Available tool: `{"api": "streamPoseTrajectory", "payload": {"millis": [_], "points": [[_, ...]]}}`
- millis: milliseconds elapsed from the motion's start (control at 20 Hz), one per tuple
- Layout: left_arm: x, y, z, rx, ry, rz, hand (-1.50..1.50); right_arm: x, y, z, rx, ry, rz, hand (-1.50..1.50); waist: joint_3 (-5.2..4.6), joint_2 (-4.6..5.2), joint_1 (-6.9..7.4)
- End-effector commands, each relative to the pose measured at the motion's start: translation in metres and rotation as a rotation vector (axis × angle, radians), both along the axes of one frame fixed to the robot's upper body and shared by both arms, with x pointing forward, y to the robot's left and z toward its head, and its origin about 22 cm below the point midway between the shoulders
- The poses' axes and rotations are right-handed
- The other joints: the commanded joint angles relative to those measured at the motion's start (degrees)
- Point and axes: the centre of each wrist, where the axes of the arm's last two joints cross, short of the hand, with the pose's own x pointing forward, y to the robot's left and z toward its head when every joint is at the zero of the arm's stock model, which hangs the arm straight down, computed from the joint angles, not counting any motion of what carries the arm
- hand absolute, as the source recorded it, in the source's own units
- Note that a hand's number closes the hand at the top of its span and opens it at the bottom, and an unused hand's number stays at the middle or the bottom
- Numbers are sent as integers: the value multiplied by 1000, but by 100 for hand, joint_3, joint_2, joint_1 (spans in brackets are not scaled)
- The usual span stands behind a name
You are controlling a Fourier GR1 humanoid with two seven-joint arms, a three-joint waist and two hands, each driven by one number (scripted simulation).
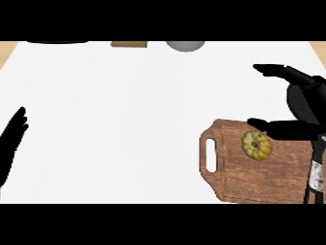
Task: Pick the squash from the cutting board and place it in the pan
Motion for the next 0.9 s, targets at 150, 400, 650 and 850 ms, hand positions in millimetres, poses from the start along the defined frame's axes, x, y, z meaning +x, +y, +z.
{"api": "streamPoseTrajectory", "payload": {"millis": [150, 400, 650, 850], "points": [[29, 1, 3, -19, 67, 88, 0, -33, -26, -70, 239, -152, -33, -150, 63, 93, -82], [21, 17, 7, -3, 73, 68, 0, -55, -38, -32, -14, -123, 115, -150, 51, 54, -11], [38, 1, -3, -5, 83, 92, 0, -59, -16, 13, -312, -106, 40, -150, 35, 64, -64], [27, -11, -20, 10, 89, 72, 0, -61, -4, 45, -615, -45, -15, -150, 15, 62, 34]]}}
